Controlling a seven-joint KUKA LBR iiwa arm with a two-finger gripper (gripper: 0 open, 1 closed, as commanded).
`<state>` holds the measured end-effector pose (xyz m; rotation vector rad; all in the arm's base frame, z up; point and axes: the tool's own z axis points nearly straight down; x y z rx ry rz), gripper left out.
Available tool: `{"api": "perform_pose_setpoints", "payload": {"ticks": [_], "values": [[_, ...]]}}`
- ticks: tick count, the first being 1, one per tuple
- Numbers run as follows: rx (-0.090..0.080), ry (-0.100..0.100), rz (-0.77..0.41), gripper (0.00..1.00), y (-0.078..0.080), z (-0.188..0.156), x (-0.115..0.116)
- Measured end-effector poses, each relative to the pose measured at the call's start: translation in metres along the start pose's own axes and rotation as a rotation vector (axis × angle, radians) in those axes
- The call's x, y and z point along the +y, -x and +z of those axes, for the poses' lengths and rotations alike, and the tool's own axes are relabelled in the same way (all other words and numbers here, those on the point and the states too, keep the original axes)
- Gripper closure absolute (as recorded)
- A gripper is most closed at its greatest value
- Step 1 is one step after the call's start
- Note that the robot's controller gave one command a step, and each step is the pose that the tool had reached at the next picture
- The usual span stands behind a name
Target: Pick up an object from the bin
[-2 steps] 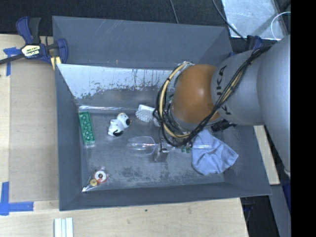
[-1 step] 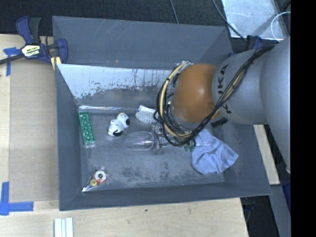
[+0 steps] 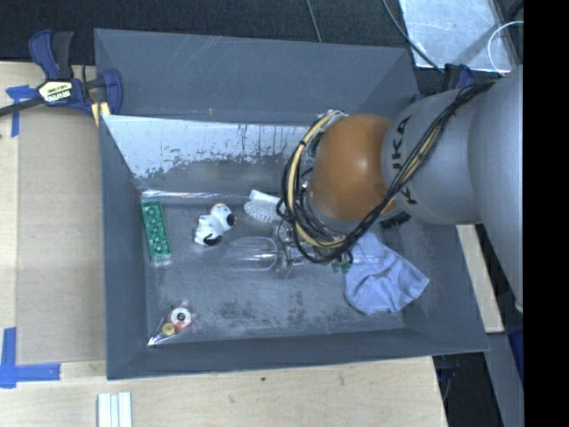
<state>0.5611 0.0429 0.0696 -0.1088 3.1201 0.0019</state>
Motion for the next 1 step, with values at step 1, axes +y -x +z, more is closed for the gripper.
{"api": "perform_pose_setpoints", "payload": {"ticks": [1], "values": [[-0.001,0.000,0.000,1.00,-0.0001,-0.0057,-0.0001]]}}
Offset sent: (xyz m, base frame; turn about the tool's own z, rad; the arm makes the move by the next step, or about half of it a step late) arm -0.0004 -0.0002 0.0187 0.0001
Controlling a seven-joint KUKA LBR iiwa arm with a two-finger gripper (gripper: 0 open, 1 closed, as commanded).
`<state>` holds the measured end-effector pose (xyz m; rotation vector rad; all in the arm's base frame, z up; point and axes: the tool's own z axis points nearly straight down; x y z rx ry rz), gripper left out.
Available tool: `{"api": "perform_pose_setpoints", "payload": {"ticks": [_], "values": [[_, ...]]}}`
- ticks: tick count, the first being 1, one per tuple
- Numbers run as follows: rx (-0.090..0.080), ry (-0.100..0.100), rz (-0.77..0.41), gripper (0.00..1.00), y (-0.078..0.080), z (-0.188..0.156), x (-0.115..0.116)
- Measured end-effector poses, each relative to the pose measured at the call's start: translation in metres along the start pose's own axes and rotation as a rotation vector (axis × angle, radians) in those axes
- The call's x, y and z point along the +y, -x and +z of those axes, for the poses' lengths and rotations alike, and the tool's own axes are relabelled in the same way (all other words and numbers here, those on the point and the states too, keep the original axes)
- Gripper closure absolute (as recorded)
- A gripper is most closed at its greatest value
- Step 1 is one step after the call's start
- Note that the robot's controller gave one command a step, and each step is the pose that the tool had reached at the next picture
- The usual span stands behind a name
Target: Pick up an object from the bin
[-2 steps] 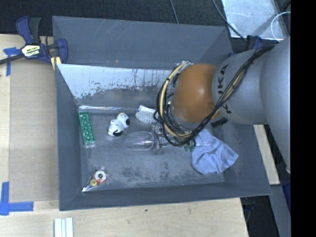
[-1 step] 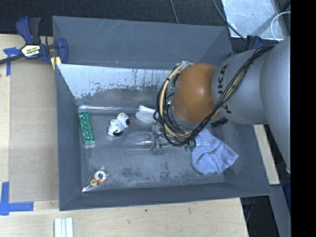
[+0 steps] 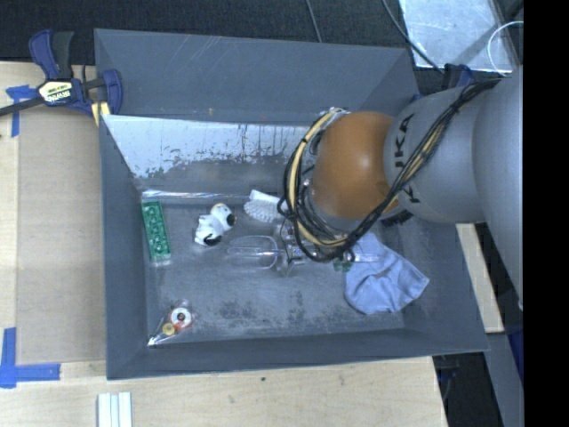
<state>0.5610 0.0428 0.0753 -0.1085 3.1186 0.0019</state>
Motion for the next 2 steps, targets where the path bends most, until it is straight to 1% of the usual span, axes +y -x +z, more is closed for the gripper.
{"api": "perform_pose_setpoints", "payload": {"ticks": [1,2], "values": [[-0.004,0.000,0.000,1.00,0.001,-0.008,0.000],[-0.002,0.000,0.000,1.00,0.001,-0.035,0.000]]}}
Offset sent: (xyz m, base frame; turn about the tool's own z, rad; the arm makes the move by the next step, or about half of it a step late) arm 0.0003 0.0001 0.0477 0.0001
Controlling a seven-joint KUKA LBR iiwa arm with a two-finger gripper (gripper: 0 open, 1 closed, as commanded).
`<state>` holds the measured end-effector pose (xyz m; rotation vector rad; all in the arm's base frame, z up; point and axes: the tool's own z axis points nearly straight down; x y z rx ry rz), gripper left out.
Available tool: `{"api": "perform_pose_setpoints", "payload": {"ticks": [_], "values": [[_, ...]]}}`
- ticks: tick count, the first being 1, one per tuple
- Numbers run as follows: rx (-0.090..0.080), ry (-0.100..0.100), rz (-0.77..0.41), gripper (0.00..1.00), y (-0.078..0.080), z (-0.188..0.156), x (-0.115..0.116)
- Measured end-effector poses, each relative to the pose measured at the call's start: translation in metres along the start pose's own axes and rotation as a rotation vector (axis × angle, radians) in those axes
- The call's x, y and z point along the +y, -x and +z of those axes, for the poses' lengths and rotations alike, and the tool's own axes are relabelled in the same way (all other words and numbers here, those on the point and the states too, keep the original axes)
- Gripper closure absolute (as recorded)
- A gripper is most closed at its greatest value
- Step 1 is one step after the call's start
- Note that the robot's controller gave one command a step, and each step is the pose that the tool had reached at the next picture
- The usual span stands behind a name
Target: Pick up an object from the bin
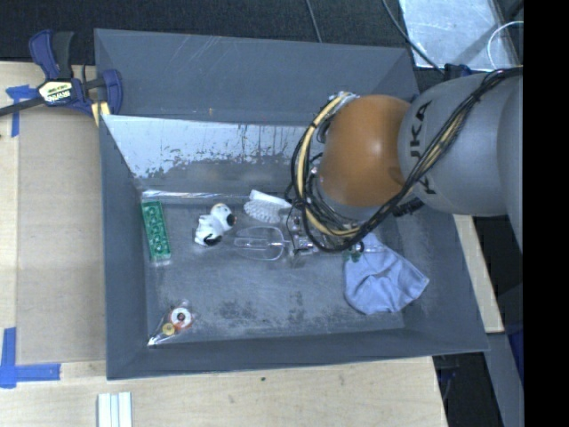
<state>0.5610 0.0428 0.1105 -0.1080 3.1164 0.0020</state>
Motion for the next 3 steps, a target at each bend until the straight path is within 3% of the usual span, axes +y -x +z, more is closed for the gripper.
{"api": "perform_pose_setpoints", "payload": {"ticks": [1,2,3], "values": [[-0.006,0.000,0.000,1.00,0.002,-0.014,0.000],[0.008,0.000,0.000,1.00,-0.001,-0.038,0.000],[-0.006,0.000,0.001,1.00,0.003,-0.085,0.000]]}}
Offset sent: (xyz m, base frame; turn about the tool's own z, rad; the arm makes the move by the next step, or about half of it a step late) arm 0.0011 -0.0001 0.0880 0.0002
